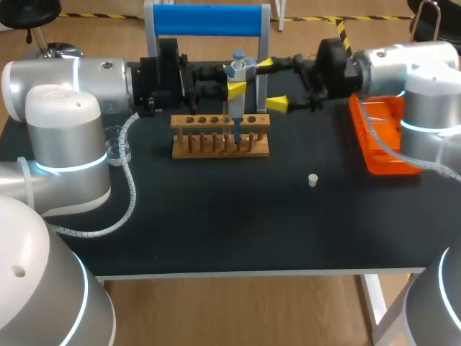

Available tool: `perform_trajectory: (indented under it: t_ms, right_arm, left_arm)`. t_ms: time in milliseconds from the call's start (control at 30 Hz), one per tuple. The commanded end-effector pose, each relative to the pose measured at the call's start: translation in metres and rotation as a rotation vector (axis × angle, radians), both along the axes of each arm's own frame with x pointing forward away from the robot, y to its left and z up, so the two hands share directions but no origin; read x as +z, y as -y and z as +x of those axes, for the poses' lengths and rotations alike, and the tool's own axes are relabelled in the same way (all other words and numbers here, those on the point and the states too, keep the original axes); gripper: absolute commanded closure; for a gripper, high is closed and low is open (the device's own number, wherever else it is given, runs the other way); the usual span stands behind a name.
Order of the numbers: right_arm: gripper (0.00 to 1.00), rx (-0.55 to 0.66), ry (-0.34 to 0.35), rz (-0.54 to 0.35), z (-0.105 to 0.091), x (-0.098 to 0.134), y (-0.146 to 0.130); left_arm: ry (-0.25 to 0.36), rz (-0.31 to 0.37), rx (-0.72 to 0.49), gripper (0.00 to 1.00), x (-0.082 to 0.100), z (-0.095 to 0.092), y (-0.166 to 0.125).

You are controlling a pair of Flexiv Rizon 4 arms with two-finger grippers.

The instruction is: Invert the test tube, pick up the pipette, mount the tip to pipette, aspirate from beaker and dispense into the tube, eject the tip, return the pipette, and cap with the stopper.

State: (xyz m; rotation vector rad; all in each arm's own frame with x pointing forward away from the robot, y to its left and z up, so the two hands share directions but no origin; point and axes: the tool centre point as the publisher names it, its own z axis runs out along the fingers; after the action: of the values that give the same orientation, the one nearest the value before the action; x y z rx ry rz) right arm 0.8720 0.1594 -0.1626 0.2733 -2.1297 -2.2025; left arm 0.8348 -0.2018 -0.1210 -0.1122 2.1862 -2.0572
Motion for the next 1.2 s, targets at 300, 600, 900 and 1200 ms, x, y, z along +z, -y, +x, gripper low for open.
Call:
perform_trajectory:
  t_ms: [300,600,900,1200]
  right_arm:
    - [0.0,-0.095,-0.035,-0.145,0.071,0.007,0.018]
    - [0.0,-0.202,-0.036,-0.259,0.124,-0.001,0.004]
    - [0.0,-0.319,-0.056,-0.342,0.163,-0.012,-0.006]
    - [0.0,-0.355,-0.061,-0.359,0.178,-0.009,-0.017]
  left_arm:
    - [0.001,-0.001,0.004,1.0,0.0,-0.001,0.001]
    - [0.001,-0.001,0.004,1.0,0.0,-0.001,0.001]
    - [0.001,-0.001,0.004,1.0,0.0,-0.001,0.001]
    - [0.001,-0.001,0.004,1.0,0.0,-0.001,0.001]
